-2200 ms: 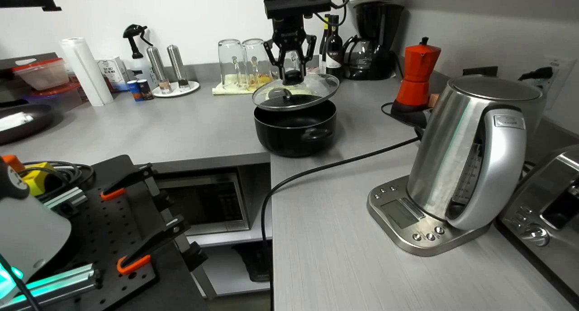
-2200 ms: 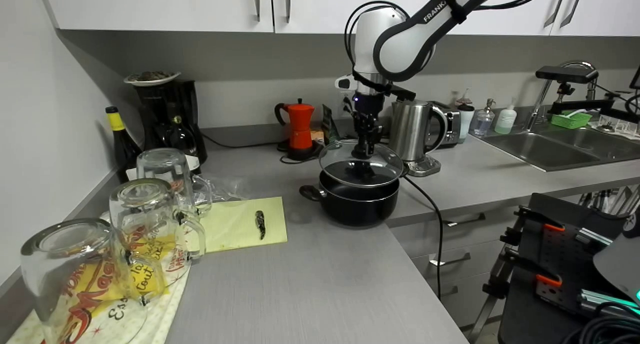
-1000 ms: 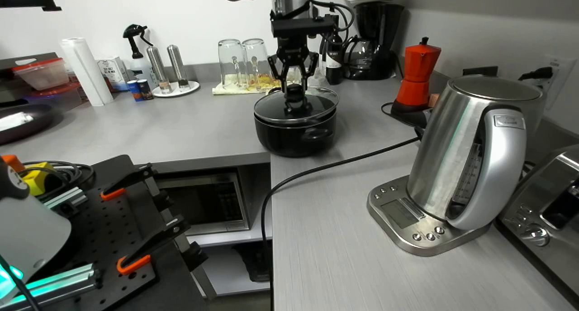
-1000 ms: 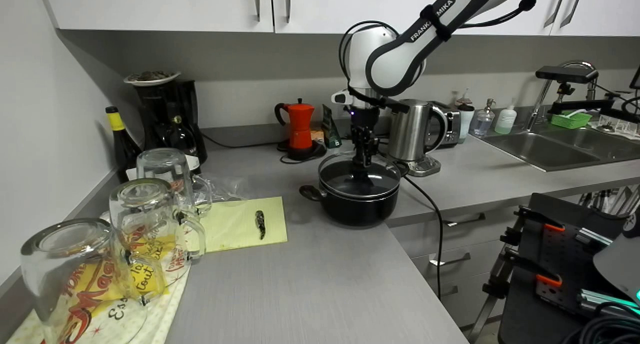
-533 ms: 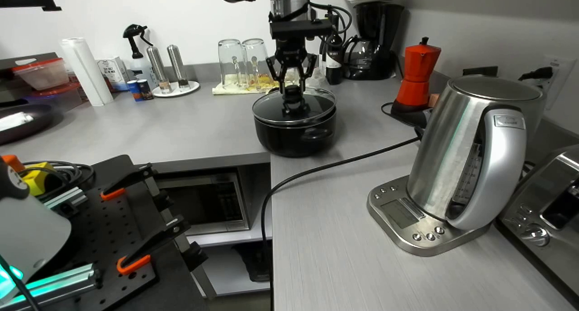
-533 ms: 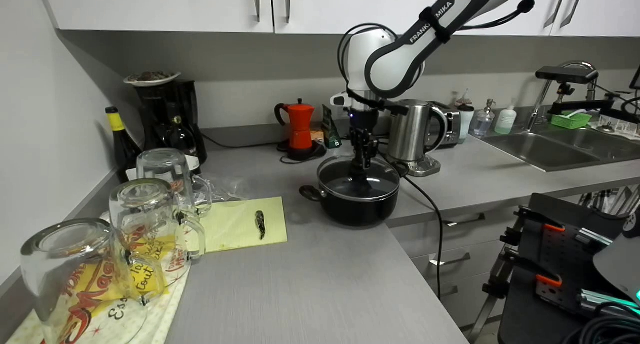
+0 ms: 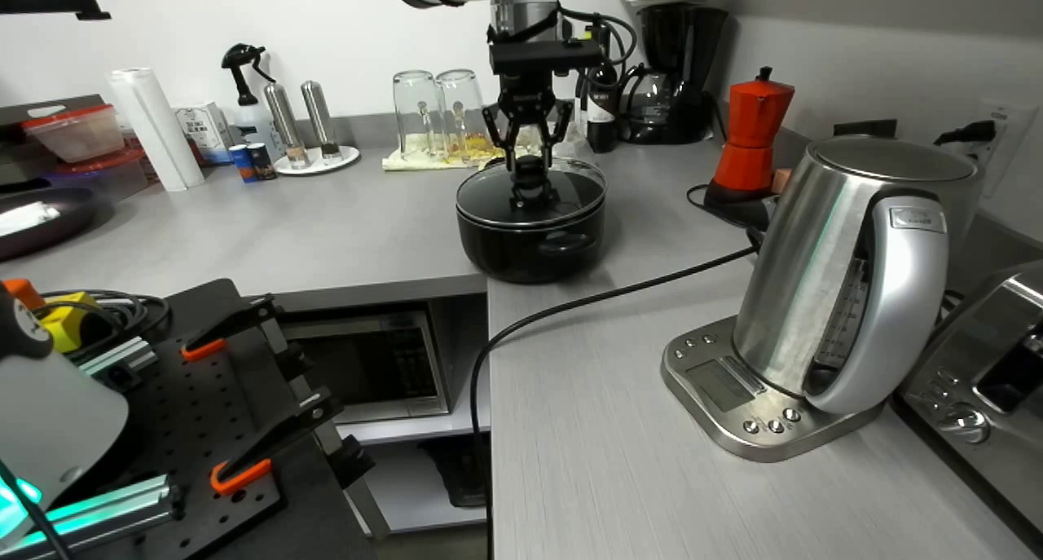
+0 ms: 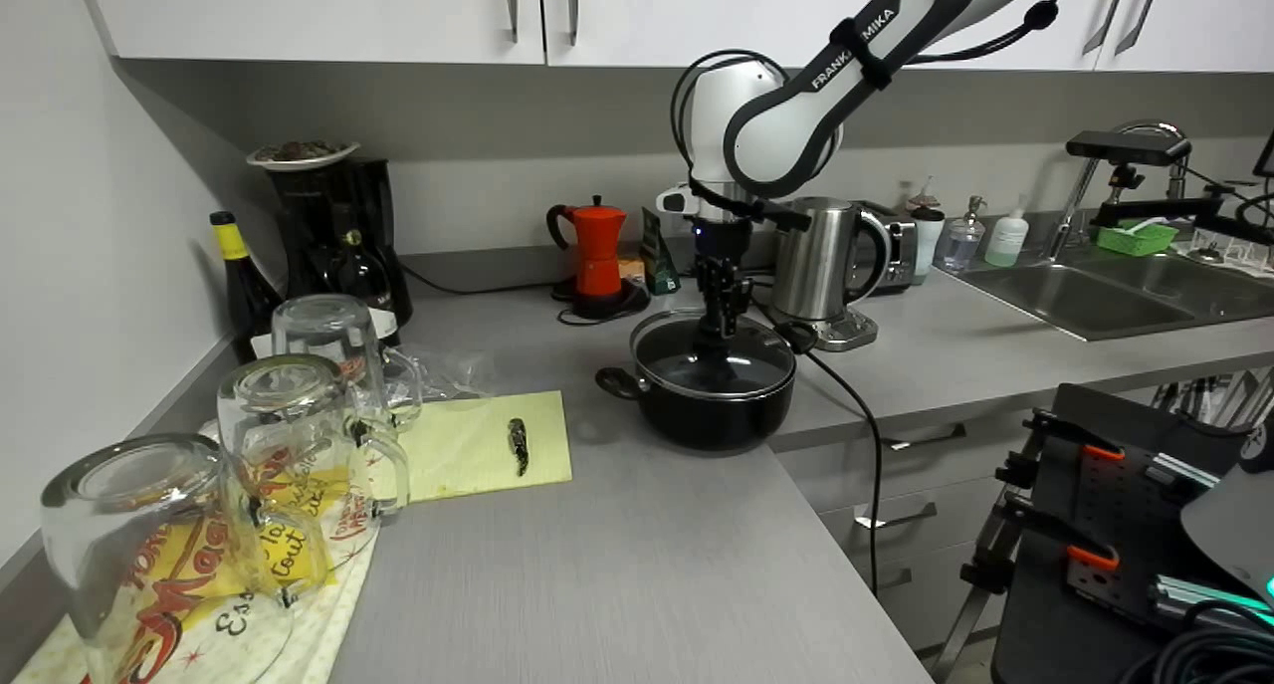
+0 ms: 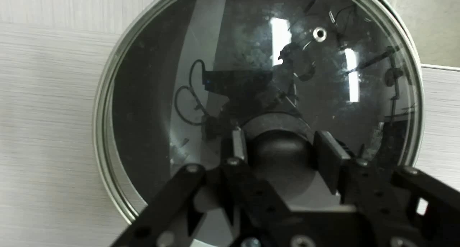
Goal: Place the lid on the pot
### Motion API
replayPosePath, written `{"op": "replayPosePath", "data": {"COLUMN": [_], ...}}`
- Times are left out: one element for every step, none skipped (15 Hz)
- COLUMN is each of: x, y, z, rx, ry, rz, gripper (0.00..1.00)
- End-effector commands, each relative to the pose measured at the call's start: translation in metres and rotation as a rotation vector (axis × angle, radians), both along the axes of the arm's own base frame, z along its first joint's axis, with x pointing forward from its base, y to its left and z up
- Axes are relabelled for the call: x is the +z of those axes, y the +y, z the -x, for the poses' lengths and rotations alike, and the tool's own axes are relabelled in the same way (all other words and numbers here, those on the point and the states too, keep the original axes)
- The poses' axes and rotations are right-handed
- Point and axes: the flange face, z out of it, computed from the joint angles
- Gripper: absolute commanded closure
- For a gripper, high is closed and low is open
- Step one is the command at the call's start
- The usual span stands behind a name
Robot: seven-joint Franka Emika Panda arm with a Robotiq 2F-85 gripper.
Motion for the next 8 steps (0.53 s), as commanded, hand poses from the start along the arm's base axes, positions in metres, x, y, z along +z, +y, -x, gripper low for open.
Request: {"op": "replayPosePath", "data": {"x": [0.0078,0.0072,0.0071,0.0066,0.0058,0.0052,0.0047,0.0045], "y": [-0.0052,-0.0069,-0.0089,-0.0106,-0.0118,-0.0126,-0.0128,-0.0122], "z": [-0.0074,-0.0073,-0.0071,-0.0066,-0.0064,-0.0062,-0.0061,-0.006], "rx": [-0.005,-0.007,-0.011,-0.013,-0.016,-0.019,-0.021,-0.021], "ry": [-0.004,-0.003,-0.003,-0.003,-0.002,-0.001,-0.001,0.0], "rz": [-0.026,-0.027,-0.028,-0.032,-0.037,-0.04,-0.043,-0.046], "gripper": [0.75,0.75,0.75,0.75,0.75,0.75,0.75,0.75]}}
